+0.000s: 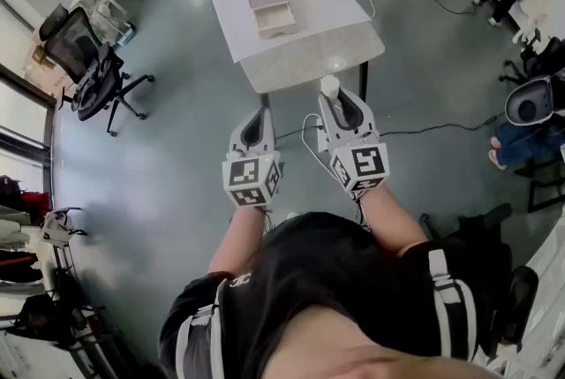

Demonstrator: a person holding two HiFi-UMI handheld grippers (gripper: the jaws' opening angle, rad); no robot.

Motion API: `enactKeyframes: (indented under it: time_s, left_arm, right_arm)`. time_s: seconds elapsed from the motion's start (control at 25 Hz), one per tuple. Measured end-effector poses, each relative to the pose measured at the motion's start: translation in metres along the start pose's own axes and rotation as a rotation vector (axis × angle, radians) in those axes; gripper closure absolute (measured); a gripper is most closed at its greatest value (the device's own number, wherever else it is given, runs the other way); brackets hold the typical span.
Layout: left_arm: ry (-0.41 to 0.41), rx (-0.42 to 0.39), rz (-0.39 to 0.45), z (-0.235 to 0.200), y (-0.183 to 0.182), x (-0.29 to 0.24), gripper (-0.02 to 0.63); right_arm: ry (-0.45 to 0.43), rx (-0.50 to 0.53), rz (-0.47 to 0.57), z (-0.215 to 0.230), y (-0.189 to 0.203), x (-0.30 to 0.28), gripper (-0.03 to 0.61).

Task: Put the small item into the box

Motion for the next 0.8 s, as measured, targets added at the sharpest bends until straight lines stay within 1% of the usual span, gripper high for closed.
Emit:
enactKeyframes:
  time_s: [0.36, 0.52, 0.8]
  left_arm:
    - [-0.011, -0.009, 0.005, 0.007, 0.003, 0.012, 0.609]
    - [-0.010, -0.005, 0.012, 0.003, 0.002, 0.014, 0.609]
    - [0.005, -0.003, 0.033, -0.009, 0.000, 0.013, 0.609]
  right_arm:
    - [-0.003, -0.017, 0.005, -0.002, 0.001, 0.011, 0.459]
    - [-0.015, -0.026, -0.008, -0.008, 0.002, 0.008, 0.459]
    - [-0.025, -0.011, -0.016, -0.019, 0.004, -0.002, 0.459]
Point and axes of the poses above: the fingertips, and each gripper's own axes: x backward along the fingers, z to its right, y out of its underside, the point moved 8 cm from there along x, backward along the fingers, and after that the axes turned 3 degrees about -y, right-handed, at the moved point
